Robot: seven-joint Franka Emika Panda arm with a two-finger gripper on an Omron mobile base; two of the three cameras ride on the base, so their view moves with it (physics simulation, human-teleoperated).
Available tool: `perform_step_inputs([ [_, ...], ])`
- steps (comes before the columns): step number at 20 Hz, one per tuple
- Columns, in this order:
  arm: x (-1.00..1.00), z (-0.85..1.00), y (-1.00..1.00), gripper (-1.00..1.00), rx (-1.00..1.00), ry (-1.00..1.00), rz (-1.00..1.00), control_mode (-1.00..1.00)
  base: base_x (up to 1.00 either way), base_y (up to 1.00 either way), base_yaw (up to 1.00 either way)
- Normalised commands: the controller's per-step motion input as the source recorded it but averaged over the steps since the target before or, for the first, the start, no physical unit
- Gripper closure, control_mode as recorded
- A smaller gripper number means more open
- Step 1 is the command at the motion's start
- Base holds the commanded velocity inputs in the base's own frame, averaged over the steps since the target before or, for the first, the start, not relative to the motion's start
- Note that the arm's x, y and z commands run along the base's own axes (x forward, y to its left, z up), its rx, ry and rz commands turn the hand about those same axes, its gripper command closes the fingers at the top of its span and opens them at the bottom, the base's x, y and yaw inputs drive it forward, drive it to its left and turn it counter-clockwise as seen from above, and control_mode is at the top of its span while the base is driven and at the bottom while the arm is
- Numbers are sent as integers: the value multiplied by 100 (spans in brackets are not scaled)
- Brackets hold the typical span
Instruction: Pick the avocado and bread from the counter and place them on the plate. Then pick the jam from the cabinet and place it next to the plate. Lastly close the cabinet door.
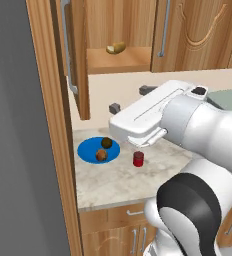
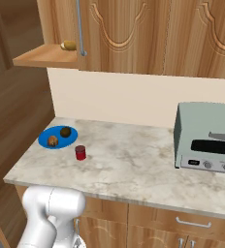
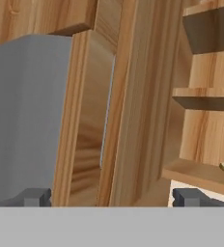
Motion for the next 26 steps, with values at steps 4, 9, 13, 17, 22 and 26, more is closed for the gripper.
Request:
perform_step_inputs([
  [4, 22, 0, 3, -100, -3, 11, -3, -100, 0, 0, 0],
  [9, 13, -2, 0, -100, -4, 9, -2, -100, 0, 0, 0],
  [13, 3, -11, 0, -100, -6, 2, 0, -100, 0, 0, 0],
  [17, 0, -28, 5, -100, -8, -1, 0, -100, 0, 0, 0],
  [22, 0, -8, 1, -100, -1, -11, 0, -100, 0, 0, 0],
  [26, 9, -9, 0, -100, 0, -15, 0, -100, 0, 0, 0],
])
